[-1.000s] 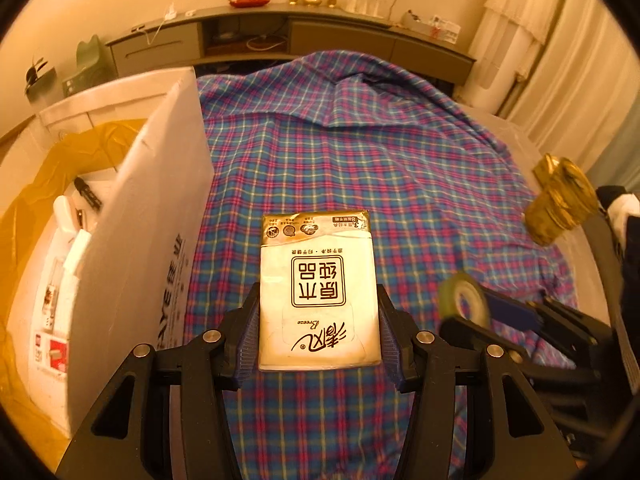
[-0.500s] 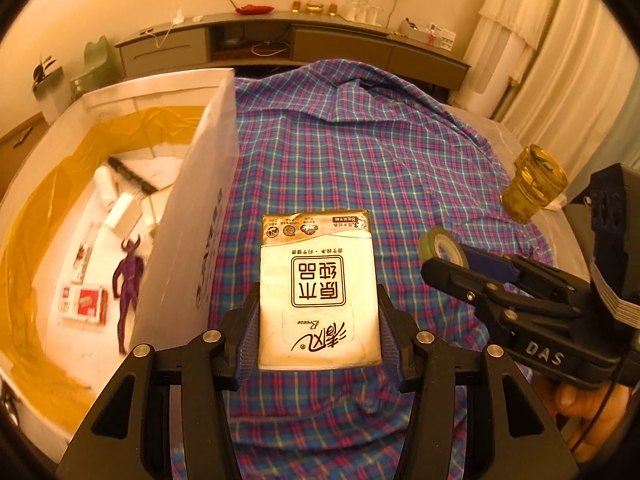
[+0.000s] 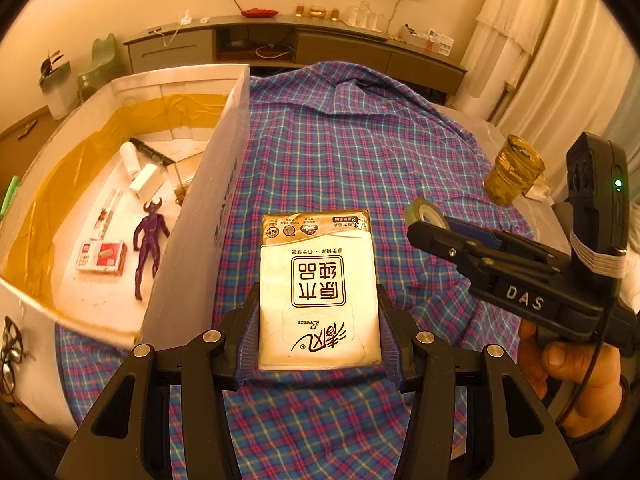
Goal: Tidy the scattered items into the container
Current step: 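Carry the tissue pack with the left gripper while the right gripper carries the tape roll over the box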
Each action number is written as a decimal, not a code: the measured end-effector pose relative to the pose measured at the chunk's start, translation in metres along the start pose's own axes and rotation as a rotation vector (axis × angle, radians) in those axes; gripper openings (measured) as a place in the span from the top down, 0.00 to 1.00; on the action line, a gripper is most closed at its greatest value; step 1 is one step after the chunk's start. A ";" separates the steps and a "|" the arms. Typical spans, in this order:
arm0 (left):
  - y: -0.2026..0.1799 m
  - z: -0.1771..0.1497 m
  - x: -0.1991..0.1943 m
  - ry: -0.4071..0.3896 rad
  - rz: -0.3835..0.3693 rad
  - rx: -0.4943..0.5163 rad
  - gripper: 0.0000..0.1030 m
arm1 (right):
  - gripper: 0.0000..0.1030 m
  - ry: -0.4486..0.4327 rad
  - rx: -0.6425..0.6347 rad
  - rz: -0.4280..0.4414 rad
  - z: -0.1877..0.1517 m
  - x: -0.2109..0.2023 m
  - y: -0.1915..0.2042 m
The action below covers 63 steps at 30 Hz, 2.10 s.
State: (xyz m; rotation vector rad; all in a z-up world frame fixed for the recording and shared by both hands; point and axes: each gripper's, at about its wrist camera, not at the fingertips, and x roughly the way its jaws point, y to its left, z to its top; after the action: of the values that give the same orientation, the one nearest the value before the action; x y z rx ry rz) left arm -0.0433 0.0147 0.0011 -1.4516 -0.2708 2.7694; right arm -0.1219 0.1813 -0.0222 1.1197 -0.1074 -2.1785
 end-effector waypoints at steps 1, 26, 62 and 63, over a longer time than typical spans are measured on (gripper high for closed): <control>0.000 -0.002 -0.003 -0.002 -0.003 -0.003 0.48 | 0.52 -0.002 0.002 0.001 -0.001 -0.002 0.001; 0.035 -0.038 -0.067 -0.089 -0.076 -0.104 0.48 | 0.52 -0.069 -0.106 -0.010 -0.047 -0.041 0.062; 0.183 -0.030 -0.106 -0.247 -0.095 -0.316 0.48 | 0.52 -0.046 -0.322 0.057 0.010 -0.033 0.188; 0.186 -0.027 -0.107 -0.252 -0.096 -0.317 0.48 | 0.52 -0.045 -0.327 0.058 0.013 -0.031 0.191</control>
State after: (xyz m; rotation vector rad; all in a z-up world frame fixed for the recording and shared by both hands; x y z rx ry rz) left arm 0.0545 -0.1730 0.0443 -1.0909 -0.7920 2.9261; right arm -0.0175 0.0507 0.0759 0.8714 0.1890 -2.0773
